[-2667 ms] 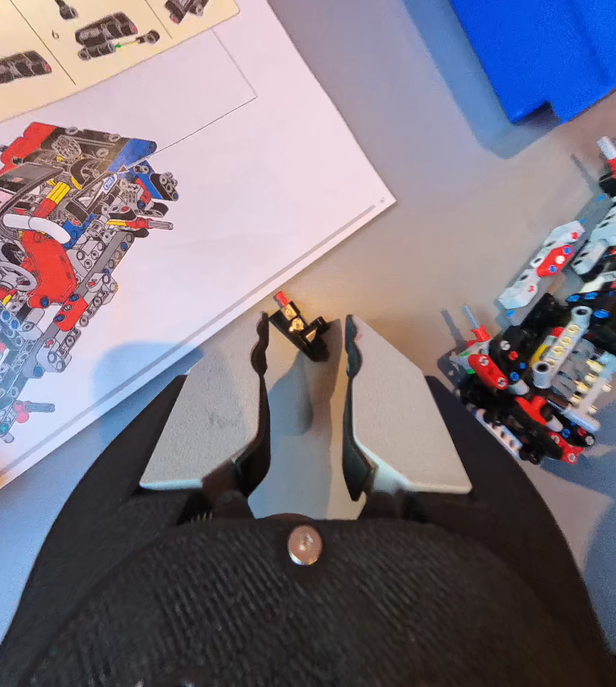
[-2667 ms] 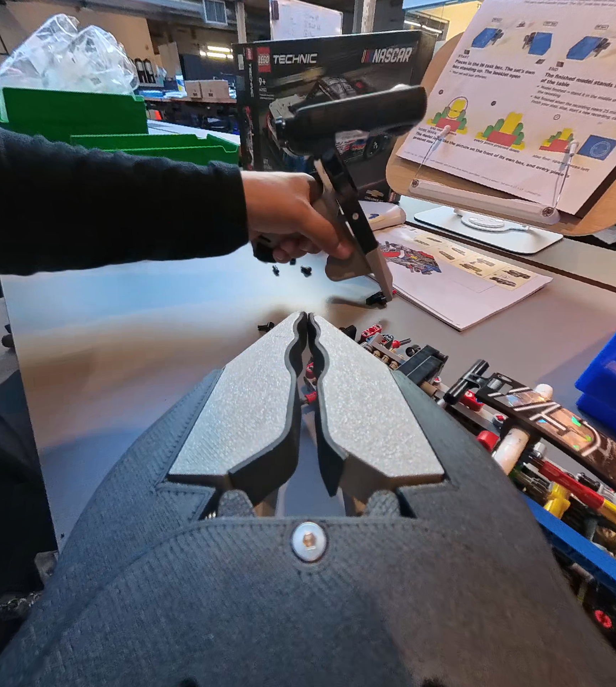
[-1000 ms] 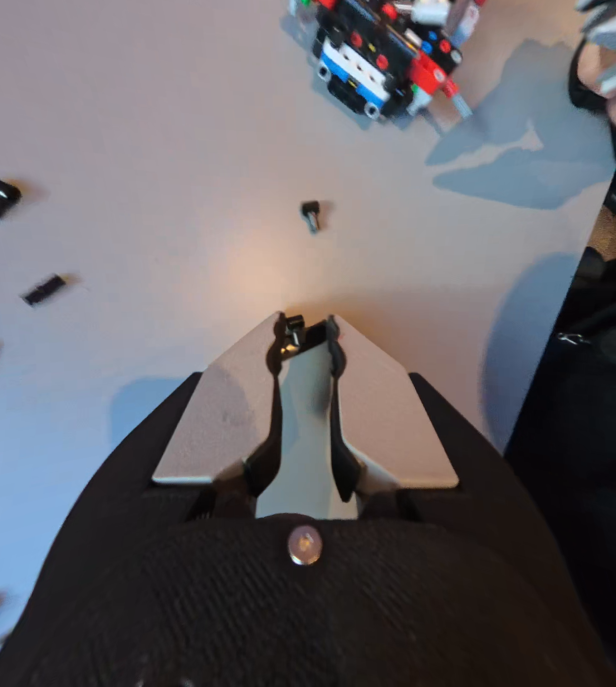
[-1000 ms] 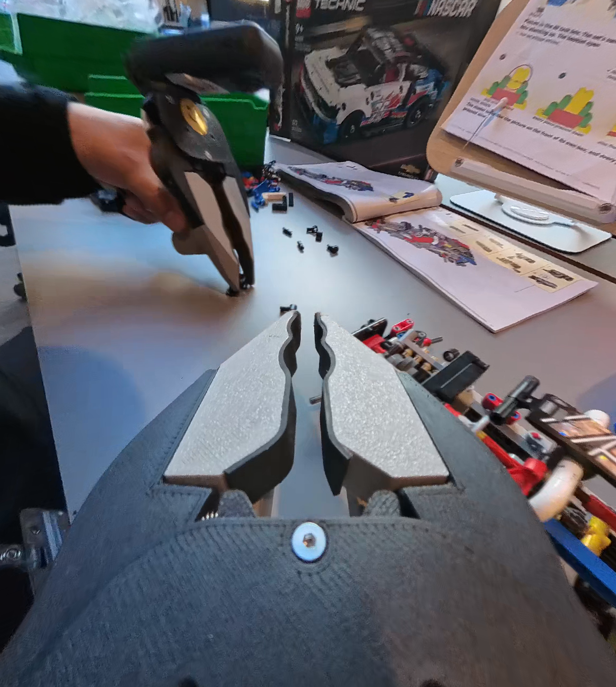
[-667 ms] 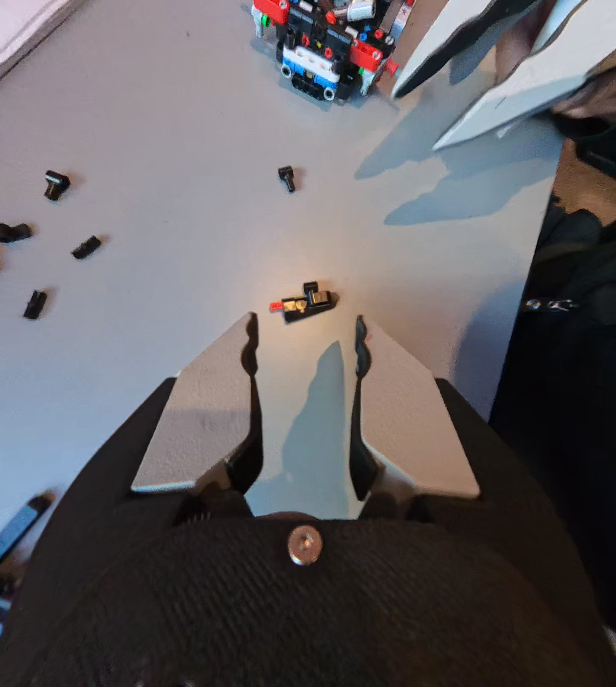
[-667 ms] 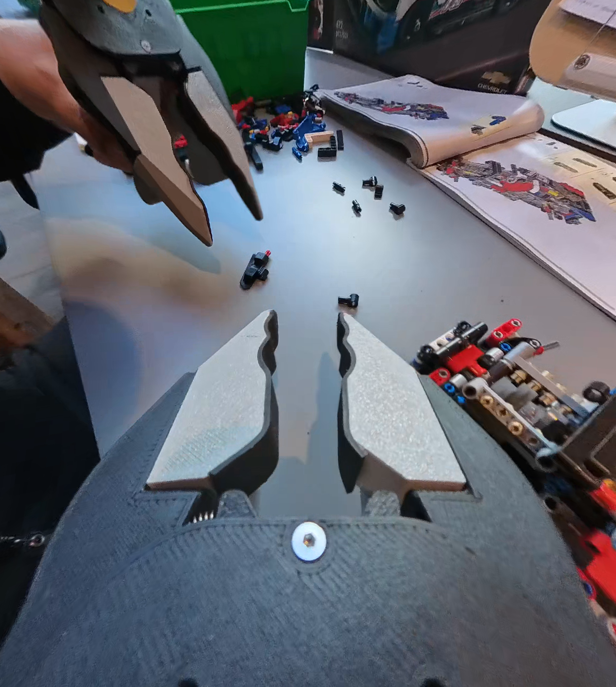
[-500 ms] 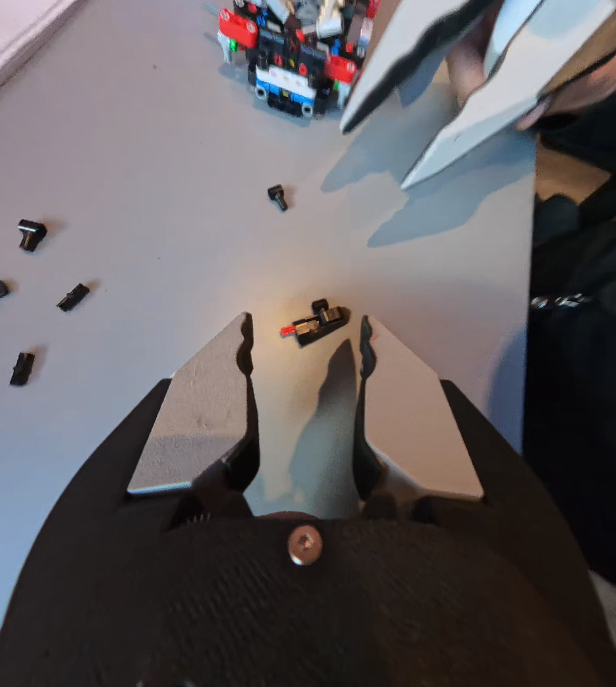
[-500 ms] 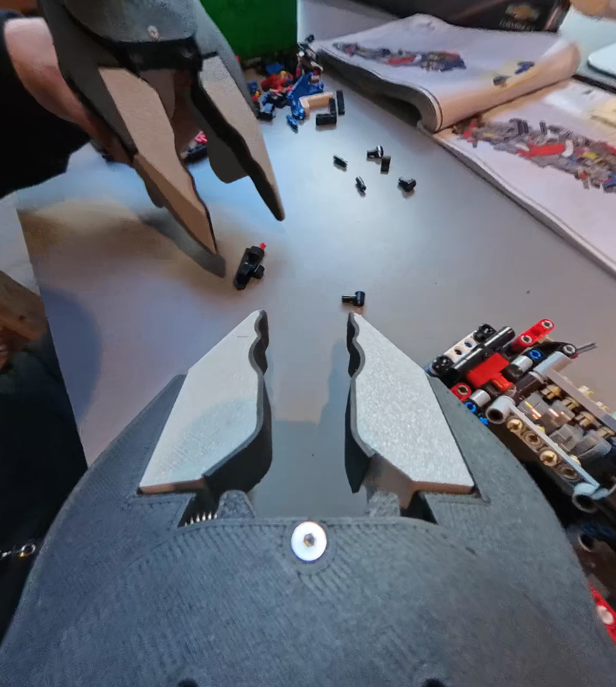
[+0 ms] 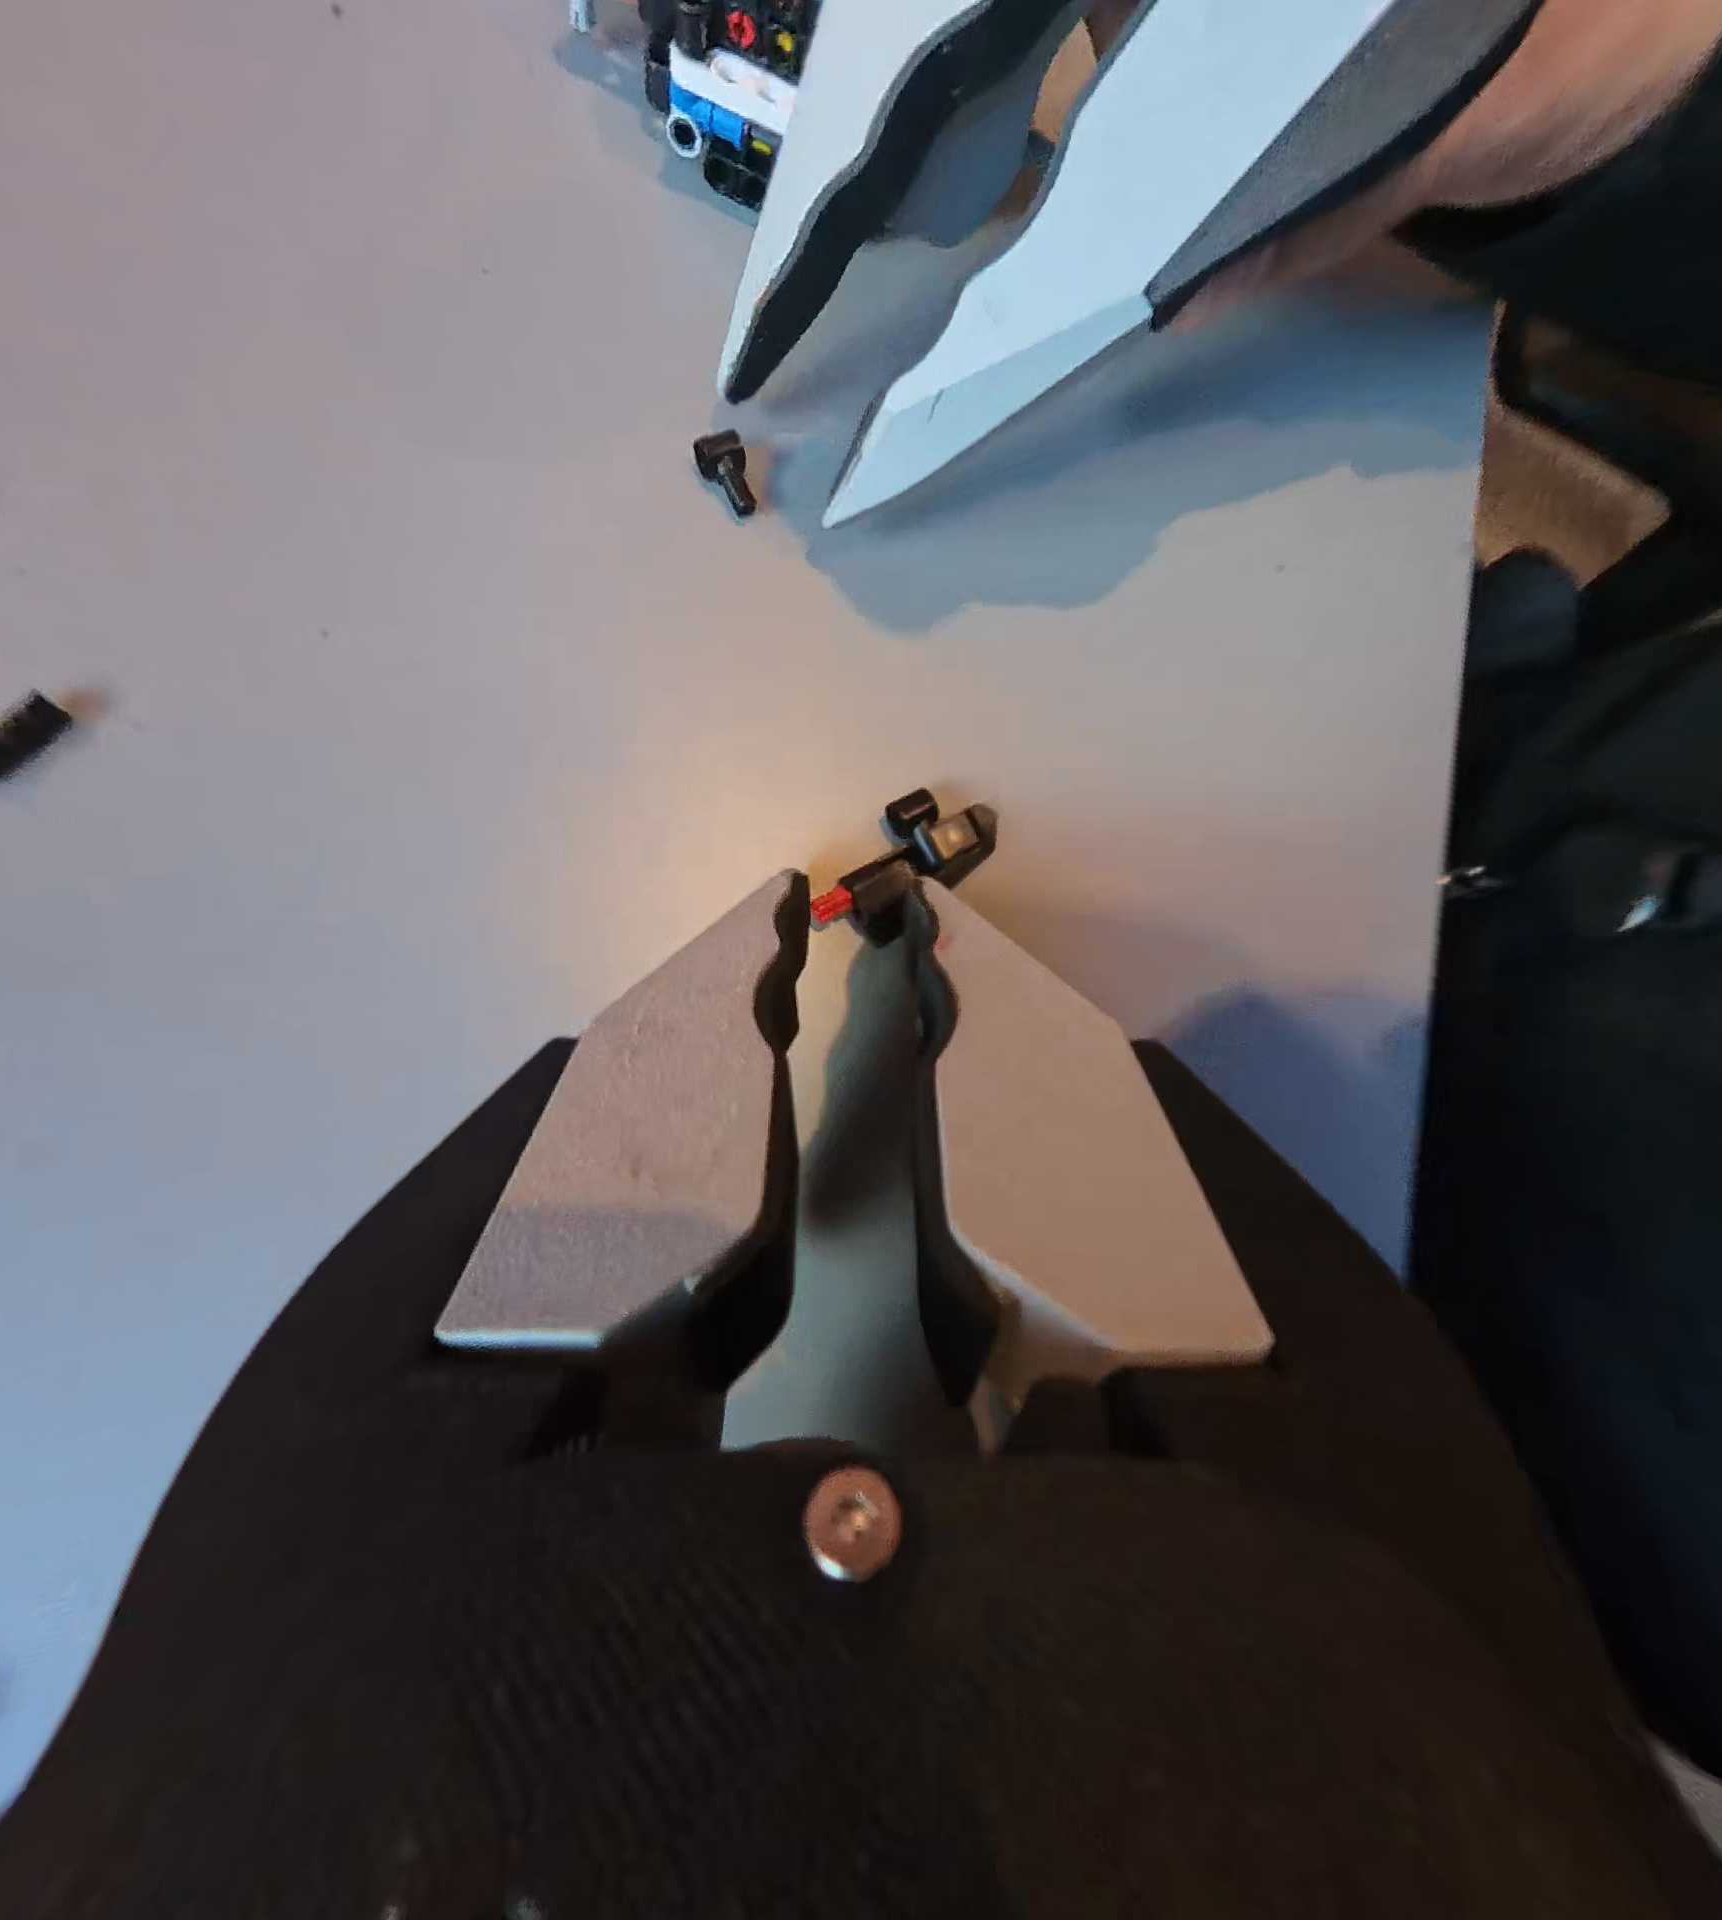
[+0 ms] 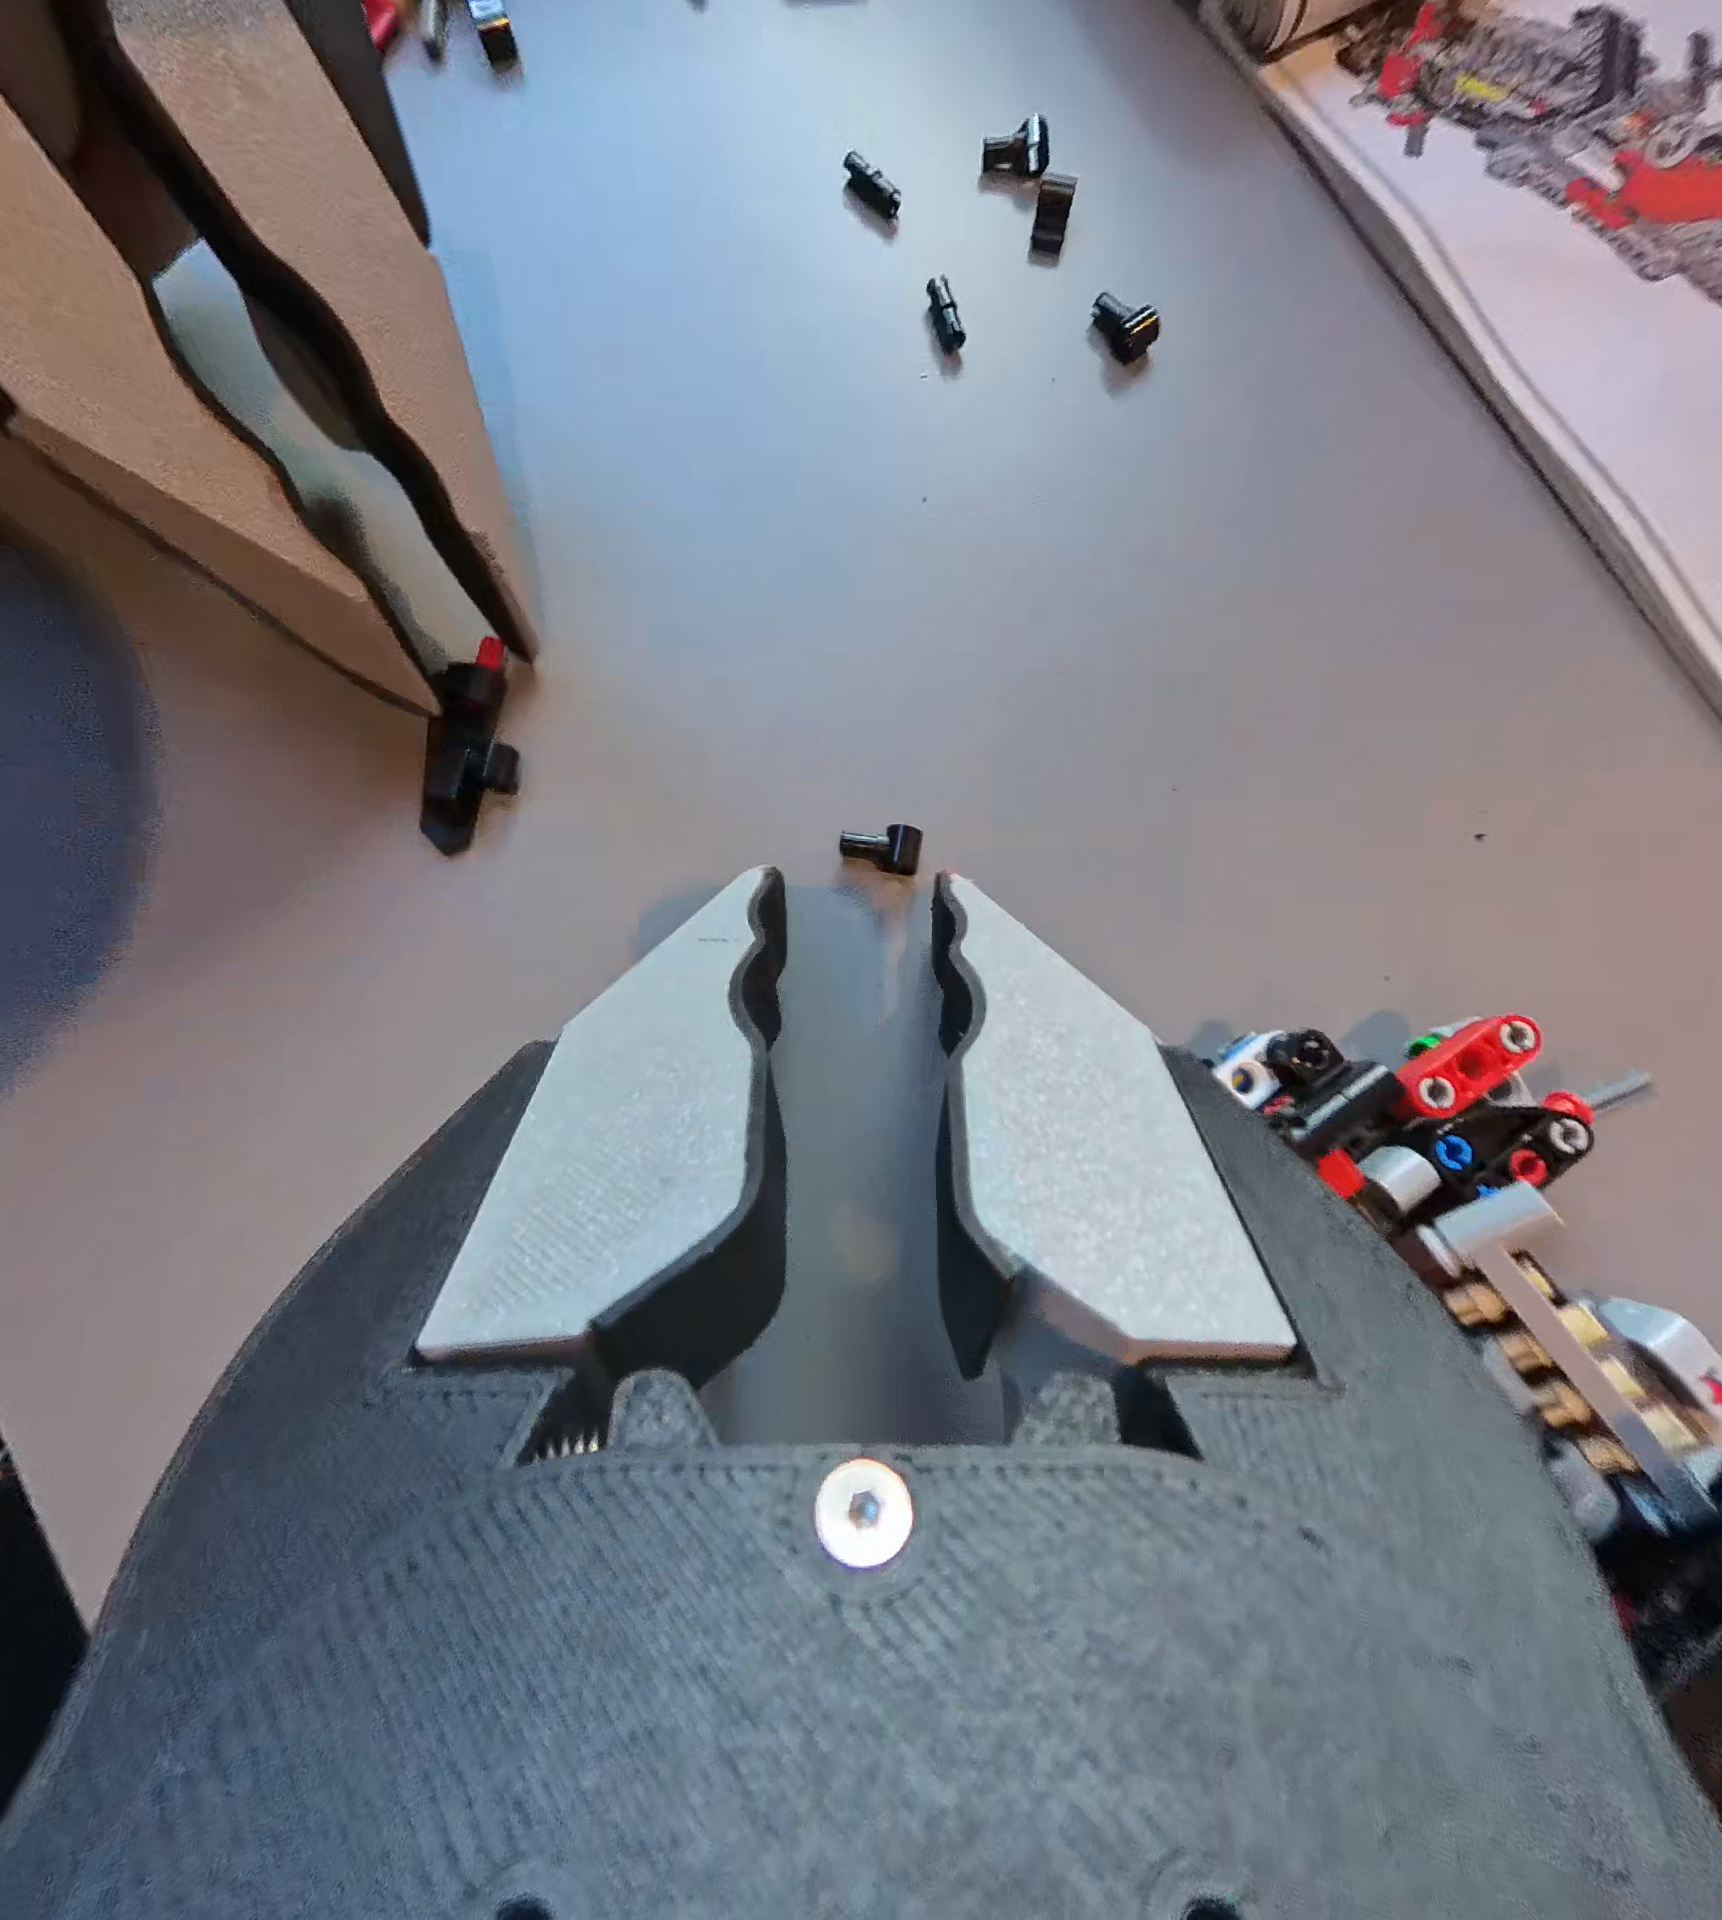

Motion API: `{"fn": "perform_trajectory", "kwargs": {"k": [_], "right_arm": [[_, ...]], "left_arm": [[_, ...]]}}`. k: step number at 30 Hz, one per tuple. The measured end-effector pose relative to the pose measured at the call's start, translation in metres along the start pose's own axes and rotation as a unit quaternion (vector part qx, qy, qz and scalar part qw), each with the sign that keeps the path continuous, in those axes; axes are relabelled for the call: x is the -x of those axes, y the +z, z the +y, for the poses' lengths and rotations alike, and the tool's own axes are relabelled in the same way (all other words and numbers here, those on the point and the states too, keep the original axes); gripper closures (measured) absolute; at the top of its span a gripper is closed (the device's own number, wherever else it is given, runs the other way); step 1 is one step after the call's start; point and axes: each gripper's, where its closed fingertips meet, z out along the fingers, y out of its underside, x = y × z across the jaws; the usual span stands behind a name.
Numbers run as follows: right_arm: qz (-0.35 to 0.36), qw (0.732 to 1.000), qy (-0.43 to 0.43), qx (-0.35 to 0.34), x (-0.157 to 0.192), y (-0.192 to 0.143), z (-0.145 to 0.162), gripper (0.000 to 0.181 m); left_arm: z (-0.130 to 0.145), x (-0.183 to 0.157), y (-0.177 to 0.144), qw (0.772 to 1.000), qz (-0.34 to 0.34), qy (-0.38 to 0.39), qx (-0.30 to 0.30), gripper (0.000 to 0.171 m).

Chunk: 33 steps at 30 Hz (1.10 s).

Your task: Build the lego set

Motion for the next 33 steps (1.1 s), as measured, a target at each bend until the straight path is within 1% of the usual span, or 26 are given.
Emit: {"fn": "perform_trajectory", "kwargs": {"k": [2,3,6,8,11,14,16,18,22,25,29,31,33], "right_arm": [[-0.008,1.0,0.006,0.002,0.003,0.003,-0.002,0.155],[-0.004,1.0,0.005,0.004,0.002,0.005,-0.002,0.155],[0.016,1.0,-0.001,0.003,-0.001,0.009,-0.003,0.16],[0.013,1.0,0.001,-0.003,-0.002,0.011,-0.004,0.162],[0.003,1.0,-0.008,-0.004,0.0,0.013,-0.006,0.165],[-0.004,1.0,-0.018,0.005,0.005,0.011,-0.004,0.17],[-0.015,1.0,-0.018,0.005,0.011,0.01,-0.002,0.17],[-0.028,1.0,-0.012,-0.001,0.018,0.008,-0.001,0.17],[-0.054,0.998,-0.005,-0.013,0.03,0.005,0.001,0.17],[-0.071,0.997,-0.003,-0.007,0.04,0.002,0.003,0.165],[-0.072,0.997,-0.016,-0.003,0.045,-0.005,0.008,0.165],[-0.076,0.997,-0.017,-0.004,0.046,-0.008,0.01,0.165],[-0.082,0.996,-0.035,-0.004,0.046,-0.011,0.011,0.165]], "left_arm": [[0.001,-0.002,-0.003,0.999,-0.001,-0.037,-0.004,0.15],[0.002,-0.001,-0.006,0.999,-0.005,-0.035,-0.007,0.146],[0.003,0.003,-0.012,0.999,-0.017,0.025,-0.013,0.14],[0.002,0.009,-0.011,0.997,-0.029,0.069,-0.007,0.134],[0.002,0.002,-0.002,0.992,0.007,0.125,0.006,0.13],[0.0,-0.002,0.002,0.989,0.025,0.148,0.011,0.135],[0.001,-0.002,0.003,0.987,0.024,0.158,0.011,0.149],[0.0,-0.005,0.005,0.986,0.019,0.168,0.003,0.156],[-0.002,-0.013,0.01,0.986,0.002,0.165,-0.01,0.157],[-0.002,-0.013,0.011,0.988,-0.02,0.155,-0.012,0.157],[0.002,-0.023,0.007,0.994,0.009,0.11,-0.003,0.144],[0.001,-0.019,0.005,0.993,-0.004,0.117,-0.007,0.138],[0.002,-0.013,0.005,0.992,-0.013,0.129,-0.001,0.136]]}}
